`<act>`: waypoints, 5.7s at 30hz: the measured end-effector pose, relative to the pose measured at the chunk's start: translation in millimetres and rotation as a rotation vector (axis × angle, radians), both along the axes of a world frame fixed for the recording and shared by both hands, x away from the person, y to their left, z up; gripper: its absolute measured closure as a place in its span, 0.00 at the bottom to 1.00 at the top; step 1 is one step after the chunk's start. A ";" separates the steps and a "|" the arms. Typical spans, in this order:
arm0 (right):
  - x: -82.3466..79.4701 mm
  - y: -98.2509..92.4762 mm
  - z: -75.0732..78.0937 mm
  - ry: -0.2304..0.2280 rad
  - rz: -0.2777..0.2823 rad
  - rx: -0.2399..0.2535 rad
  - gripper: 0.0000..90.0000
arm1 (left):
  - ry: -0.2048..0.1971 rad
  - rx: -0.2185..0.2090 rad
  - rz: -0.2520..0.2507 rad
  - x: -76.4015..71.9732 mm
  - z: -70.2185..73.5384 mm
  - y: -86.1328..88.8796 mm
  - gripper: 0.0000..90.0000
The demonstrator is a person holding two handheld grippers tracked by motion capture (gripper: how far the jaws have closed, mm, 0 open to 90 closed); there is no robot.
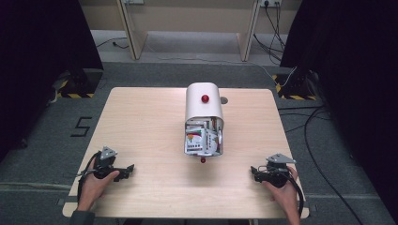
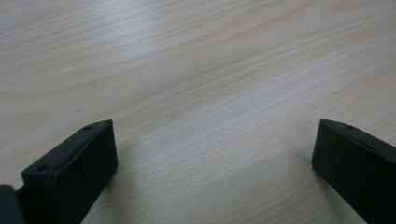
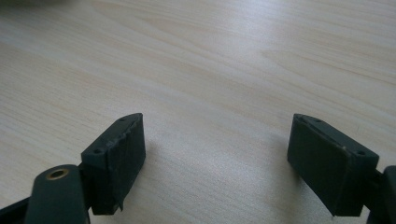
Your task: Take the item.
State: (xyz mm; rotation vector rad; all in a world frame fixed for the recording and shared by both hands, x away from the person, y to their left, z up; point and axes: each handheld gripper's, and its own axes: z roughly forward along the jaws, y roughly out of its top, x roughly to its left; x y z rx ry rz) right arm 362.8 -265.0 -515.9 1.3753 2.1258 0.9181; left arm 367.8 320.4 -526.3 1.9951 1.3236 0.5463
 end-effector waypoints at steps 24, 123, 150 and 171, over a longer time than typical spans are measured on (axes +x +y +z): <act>-2.1 4.2 0.3 0.000 -0.010 0.008 0.26 | 0.000 0.001 -0.002 -0.1 0.0 0.3 0.00; -42.2 75.5 125.9 -0.288 0.149 0.170 0.44 | -0.001 0.001 -0.002 -0.2 0.1 0.1 0.00; -41.2 111.6 132.8 -0.299 0.234 0.161 0.47 | -0.001 0.001 -0.002 -0.2 0.1 0.2 0.00; -22.8 132.0 126.0 -0.314 0.230 0.124 0.60 | -0.001 0.001 -0.002 -0.2 0.1 0.2 0.00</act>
